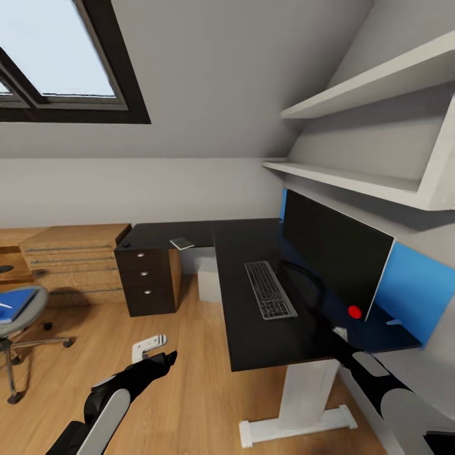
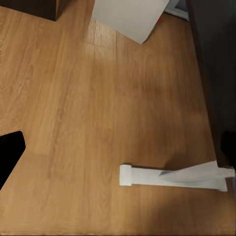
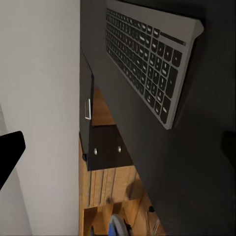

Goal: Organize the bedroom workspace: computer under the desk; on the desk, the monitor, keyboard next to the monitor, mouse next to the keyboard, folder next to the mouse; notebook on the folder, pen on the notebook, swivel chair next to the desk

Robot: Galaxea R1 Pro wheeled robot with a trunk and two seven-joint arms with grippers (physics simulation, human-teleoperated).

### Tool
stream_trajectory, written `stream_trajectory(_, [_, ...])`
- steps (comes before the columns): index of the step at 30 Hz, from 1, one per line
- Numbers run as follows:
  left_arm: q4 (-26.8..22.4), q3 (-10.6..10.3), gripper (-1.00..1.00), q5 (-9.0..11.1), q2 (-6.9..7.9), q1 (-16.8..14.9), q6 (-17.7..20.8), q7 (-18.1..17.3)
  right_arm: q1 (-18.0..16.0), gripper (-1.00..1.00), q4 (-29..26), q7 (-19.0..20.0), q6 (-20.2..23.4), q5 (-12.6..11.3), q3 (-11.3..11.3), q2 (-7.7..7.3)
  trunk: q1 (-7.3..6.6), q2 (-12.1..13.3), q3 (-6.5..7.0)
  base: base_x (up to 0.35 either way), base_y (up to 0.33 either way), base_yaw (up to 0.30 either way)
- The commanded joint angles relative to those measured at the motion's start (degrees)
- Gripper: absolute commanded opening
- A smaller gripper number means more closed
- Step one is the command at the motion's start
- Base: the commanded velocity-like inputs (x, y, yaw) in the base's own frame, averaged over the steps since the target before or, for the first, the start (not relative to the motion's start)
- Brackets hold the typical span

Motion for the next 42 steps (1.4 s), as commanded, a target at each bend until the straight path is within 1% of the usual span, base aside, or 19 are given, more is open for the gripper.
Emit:
stream_trajectory(1, [-0.1, -0.1, 1.00, 0.6, 0.05, -0.1, 0.0, 0.6, 0.0, 1.00, 0.1, 0.1, 0.3, -0.3, -0.1, -0.01, -0.03, -0.1, -0.07, -0.333, -0.001, 0.000])
stream_trajectory(14, [0.1, 0.1, 1.00, 0.7, 0.05, -0.1, 0.0, 0.7, 0.0, 1.00, 0.2, 0.0, 0.2, -0.2, 0.0, 0.07, -0.03, -0.1, -0.07, -0.333, 0.000, 0.000])
stream_trajectory(19, [3.6, 0.2, 1.00, 0.6, -0.01, -0.1, 0.0, 1.0, 0.0, 1.00, 0.3, 0.0, 0.2, -0.2, 0.0, 0.15, -0.03, -0.1, -0.07, -0.331, 0.000, 0.000])
stream_trajectory(21, [4.4, 0.8, 1.00, 0.6, -0.04, -0.1, -0.1, 1.0, 0.0, 1.00, 0.4, 0.0, -0.1, -0.1, 0.1, 0.25, -0.03, -0.1, -0.07, -0.176, 0.000, 0.000])
stream_trajectory(23, [5.2, 1.9, 1.00, 0.5, -0.18, -0.1, -0.4, 0.9, 0.0, 1.00, 0.7, 0.0, -1.3, 0.4, 0.1, 0.97, -0.03, -0.1, -0.07, -0.082, 0.000, 0.000])
stream_trajectory(24, [6.5, 2.2, 1.00, 0.5, -0.22, -0.1, -0.7, 0.8, 0.0, 1.00, 1.3, 0.1, -2.4, 1.3, 0.3, 1.64, -0.03, -0.1, -0.07, -0.041, 0.000, 0.000])
stream_trajectory(25, [8.5, 2.4, 1.00, 0.3, -0.25, -0.1, -1.3, 0.7, 0.0, 1.00, 2.1, 0.3, -3.7, 2.6, 0.4, 2.20, -0.03, -0.1, -0.07, -0.026, 0.000, 0.000])
stream_trajectory(27, [10.7, 2.5, 1.00, 0.2, -0.27, -0.1, -2.2, 0.6, 0.1, 1.00, 2.6, 0.8, -5.1, 4.3, 0.5, 2.62, -0.03, -0.1, -0.07, -0.019, 0.000, 0.000])
stream_trajectory(29, [14.9, 2.6, 1.00, 0.2, -0.26, -0.1, -5.6, 0.4, 0.2, 1.00, 3.4, 2.9, -7.6, 8.0, 0.6, 3.23, -0.47, 0.8, 0.29, -0.009, 0.000, 0.000])
stream_trajectory(30, [15.9, 2.6, 1.00, 0.2, -0.23, -0.1, -6.6, 0.4, 0.3, 1.00, 3.5, 3.6, -8.1, 8.9, 0.6, 3.39, -0.69, 1.2, 0.47, -0.005, 0.000, 0.000])
stream_trajectory(32, [20.9, 2.6, 1.00, 0.3, -0.10, -0.1, -10.3, 0.2, 1.1, 1.00, 3.9, 6.5, -10.3, 13.0, 0.7, 4.55, -1.13, 2.0, 0.83, -0.003, 0.000, 0.000])
stream_trajectory(33, [22.4, 2.5, 1.00, 0.3, -0.11, -0.1, -11.1, 0.1, 1.5, 1.00, 4.0, 7.1, -11.0, 14.1, 0.7, 4.96, -1.35, 2.4, 1.01, -0.002, 0.000, 0.000])
stream_trajectory(34, [25.6, 2.4, 1.00, 0.3, -0.14, -0.1, -12.5, 0.1, 2.4, 1.00, 4.0, 8.0, -12.7, 16.5, 0.7, 5.83, -1.57, 2.8, 1.18, -0.001, 0.000, 0.000])
stream_trajectory(35, [30.5, 1.8, 1.00, 0.2, -0.16, -0.1, -14.6, 0.1, 4.0, 1.00, 4.1, 8.8, -16.5, 20.4, 0.7, 7.14, -1.79, 3.2, 1.36, 0.000, 0.000, 0.000])
stream_trajectory(37, [34.4, 1.0, 1.00, 0.2, -0.06, -0.1, -18.1, 0.1, 6.1, 1.00, 4.3, 9.2, -23.2, 25.6, 0.7, 8.75, -2.23, 4.0, 1.72, 0.000, 0.000, 0.000])
stream_trajectory(38, [35.1, 0.8, 1.00, 0.2, -0.04, -0.1, -19.1, 0.1, 6.7, 1.00, 4.4, 9.3, -24.9, 26.9, 0.7, 9.19, -2.45, 4.4, 1.90, 0.000, 0.000, 0.000])
stream_trajectory(40, [38.2, 0.4, 1.00, 0.1, 0.01, -0.1, -23.1, 0.0, 9.0, 1.00, 6.6, 9.4, -32.2, 32.2, 0.7, 11.06, -2.89, 5.2, 2.26, 0.000, 0.000, 0.000])
stream_trajectory(41, [39.1, 0.3, 1.00, -0.1, 0.00, -0.1, -24.0, 0.0, 9.4, 1.00, 7.6, 9.4, -34.1, 33.5, 0.7, 11.46, -3.11, 5.6, 2.44, 0.000, 0.000, 0.000])
stream_trajectory(42, [40.7, 0.1, 1.00, -0.7, -0.01, -0.1, -25.7, 0.0, 10.2, 1.00, 10.3, 9.2, -37.9, 36.1, 0.7, 12.14, -3.33, 6.0, 2.62, 0.000, 0.000, 0.000])
